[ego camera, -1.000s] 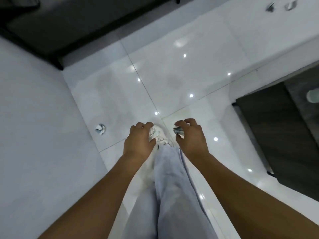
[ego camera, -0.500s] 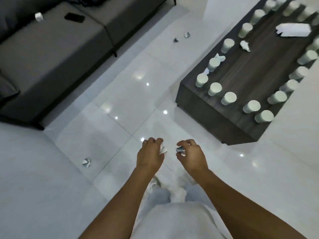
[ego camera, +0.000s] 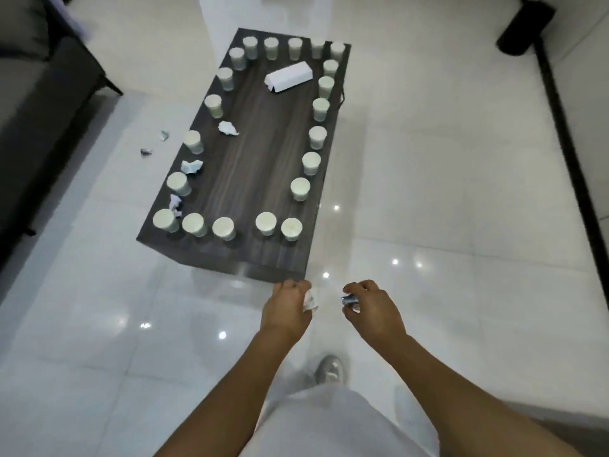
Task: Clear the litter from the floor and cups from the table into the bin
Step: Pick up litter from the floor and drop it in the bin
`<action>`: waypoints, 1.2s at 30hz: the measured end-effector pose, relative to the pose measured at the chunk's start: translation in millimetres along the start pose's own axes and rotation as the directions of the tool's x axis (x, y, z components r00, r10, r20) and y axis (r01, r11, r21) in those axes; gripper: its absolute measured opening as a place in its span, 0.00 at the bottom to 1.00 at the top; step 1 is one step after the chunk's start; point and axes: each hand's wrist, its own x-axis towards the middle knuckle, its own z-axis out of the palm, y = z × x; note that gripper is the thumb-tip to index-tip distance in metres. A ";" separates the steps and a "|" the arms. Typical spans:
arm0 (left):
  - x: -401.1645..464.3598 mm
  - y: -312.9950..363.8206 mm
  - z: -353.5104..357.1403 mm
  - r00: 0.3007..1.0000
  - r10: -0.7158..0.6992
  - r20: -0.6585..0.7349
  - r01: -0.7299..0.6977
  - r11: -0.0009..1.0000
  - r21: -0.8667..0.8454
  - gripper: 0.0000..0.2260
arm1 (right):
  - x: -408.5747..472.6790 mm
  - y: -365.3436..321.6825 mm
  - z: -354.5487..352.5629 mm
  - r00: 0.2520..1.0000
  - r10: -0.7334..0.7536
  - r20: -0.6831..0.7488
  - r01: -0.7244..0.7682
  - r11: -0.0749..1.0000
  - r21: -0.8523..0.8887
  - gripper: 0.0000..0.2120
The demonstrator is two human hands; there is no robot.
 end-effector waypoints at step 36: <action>689.0 560.6 -114.0 0.831 0.455 0.319 -0.537 0.807 0.247 0.18 | 514.2 316.3 -508.3 0.877 0.393 -0.276 -0.317 0.906 0.280 0.16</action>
